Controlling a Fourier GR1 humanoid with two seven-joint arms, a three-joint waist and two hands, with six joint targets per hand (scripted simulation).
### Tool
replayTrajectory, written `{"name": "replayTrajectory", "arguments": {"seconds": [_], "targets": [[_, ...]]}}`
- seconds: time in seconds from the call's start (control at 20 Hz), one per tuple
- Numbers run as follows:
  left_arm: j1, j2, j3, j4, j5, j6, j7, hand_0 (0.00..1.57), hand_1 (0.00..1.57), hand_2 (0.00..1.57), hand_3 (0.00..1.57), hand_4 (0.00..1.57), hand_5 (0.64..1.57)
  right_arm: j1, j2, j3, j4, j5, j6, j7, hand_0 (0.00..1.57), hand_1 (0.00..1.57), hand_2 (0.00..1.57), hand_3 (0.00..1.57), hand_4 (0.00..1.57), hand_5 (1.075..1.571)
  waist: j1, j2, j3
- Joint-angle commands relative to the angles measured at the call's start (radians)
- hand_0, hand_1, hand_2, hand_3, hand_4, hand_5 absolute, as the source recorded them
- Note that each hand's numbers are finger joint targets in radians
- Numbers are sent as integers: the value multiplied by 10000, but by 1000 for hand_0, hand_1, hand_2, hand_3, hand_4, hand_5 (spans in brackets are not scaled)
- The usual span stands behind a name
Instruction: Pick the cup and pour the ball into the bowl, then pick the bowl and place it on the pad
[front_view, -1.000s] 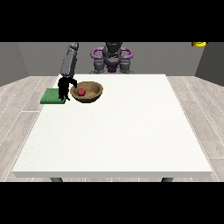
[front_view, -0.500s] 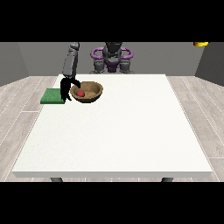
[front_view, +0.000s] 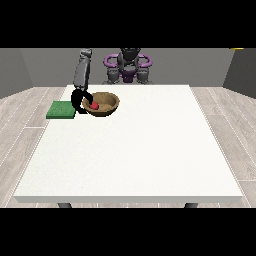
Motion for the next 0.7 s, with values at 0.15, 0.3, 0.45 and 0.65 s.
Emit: {"name": "replayTrajectory", "arguments": {"seconds": [0.15,0.3,0.45,0.65], "targets": [[-151,226,229,-35,426,-142,230,0,0,0,0,1112,1519,863,-834,26,577,753,-1305,1031,1571,1571,1571,1413,922,1525,31,765,524],[-18,356,369,53,473,-233,126,0,0,0,0,1160,1527,794,-1142,125,30,982,-1928,1752,1571,1571,1571,1292,995,1542,155,452,507],[142,507,437,709,450,-335,263,0,0,0,0,1186,1526,484,-1613,505,-814,1229,-2247,3257,1571,1571,1571,1248,1012,1546,-286,-229,482],[696,419,586,1069,425,-412,68,0,0,0,0,1197,1534,269,-2452,636,-1255,1117,-1796,4689,1571,1571,1571,1042,1026,1556,-654,-722,488]]}}
